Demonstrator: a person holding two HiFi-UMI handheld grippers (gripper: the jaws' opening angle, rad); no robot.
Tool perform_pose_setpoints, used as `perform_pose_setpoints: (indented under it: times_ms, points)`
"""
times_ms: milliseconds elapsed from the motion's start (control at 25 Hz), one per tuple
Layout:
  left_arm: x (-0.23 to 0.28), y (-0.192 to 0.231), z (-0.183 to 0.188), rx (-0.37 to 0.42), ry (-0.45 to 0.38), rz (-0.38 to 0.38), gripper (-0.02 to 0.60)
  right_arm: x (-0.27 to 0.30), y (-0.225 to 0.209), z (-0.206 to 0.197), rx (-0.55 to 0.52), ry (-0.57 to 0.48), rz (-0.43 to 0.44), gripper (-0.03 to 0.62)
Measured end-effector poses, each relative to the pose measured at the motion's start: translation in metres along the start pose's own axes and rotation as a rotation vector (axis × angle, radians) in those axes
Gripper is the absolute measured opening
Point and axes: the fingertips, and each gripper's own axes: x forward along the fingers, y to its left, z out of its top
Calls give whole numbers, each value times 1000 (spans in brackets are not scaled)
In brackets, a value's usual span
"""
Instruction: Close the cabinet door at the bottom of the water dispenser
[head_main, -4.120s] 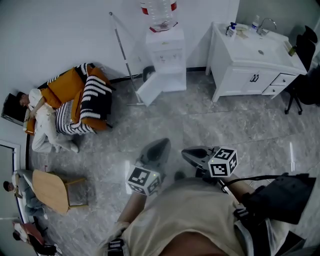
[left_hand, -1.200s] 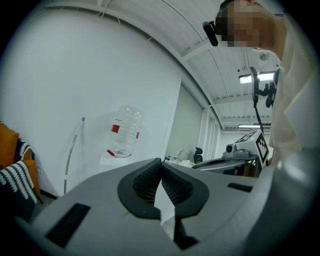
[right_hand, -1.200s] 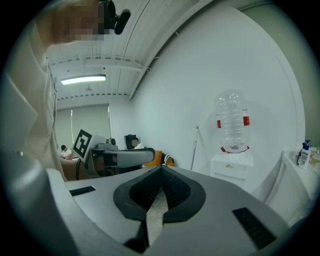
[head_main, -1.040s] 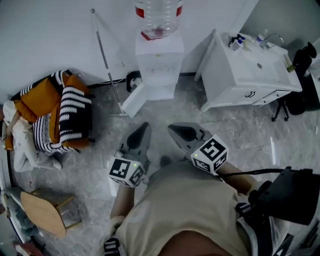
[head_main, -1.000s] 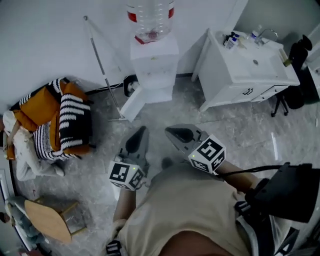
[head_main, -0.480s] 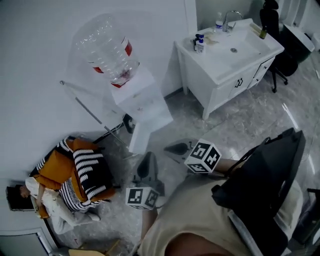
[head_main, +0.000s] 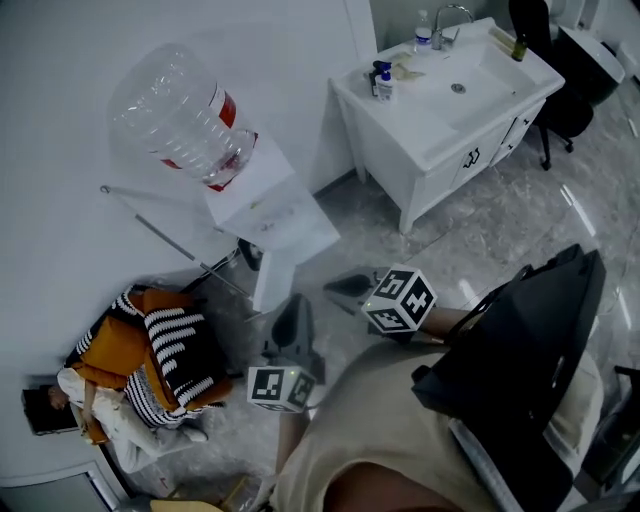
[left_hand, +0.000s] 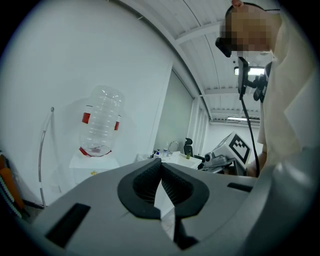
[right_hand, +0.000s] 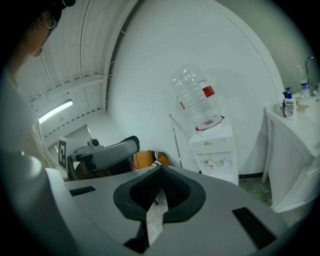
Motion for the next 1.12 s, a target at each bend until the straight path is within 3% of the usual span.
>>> perform_pose_setpoints:
  times_ms: [240, 480, 720, 920, 1120]
  points:
    - [46, -18, 3, 15, 29, 43, -6, -30, -34, 14, 24, -7, 54, 11]
    - [87, -3, -4, 31, 66, 79, -6, -28, -78, 31, 70, -41, 81, 11]
    - [91, 22, -14, 103, 132, 261, -6, -25, -98, 30, 63, 29, 197, 11]
    - [72, 61, -35, 135, 221, 388, -6, -16, -89, 34, 2, 48, 317, 11]
    - [52, 105, -71, 146, 314, 461, -6, 2, -86, 38, -25, 59, 319, 11]
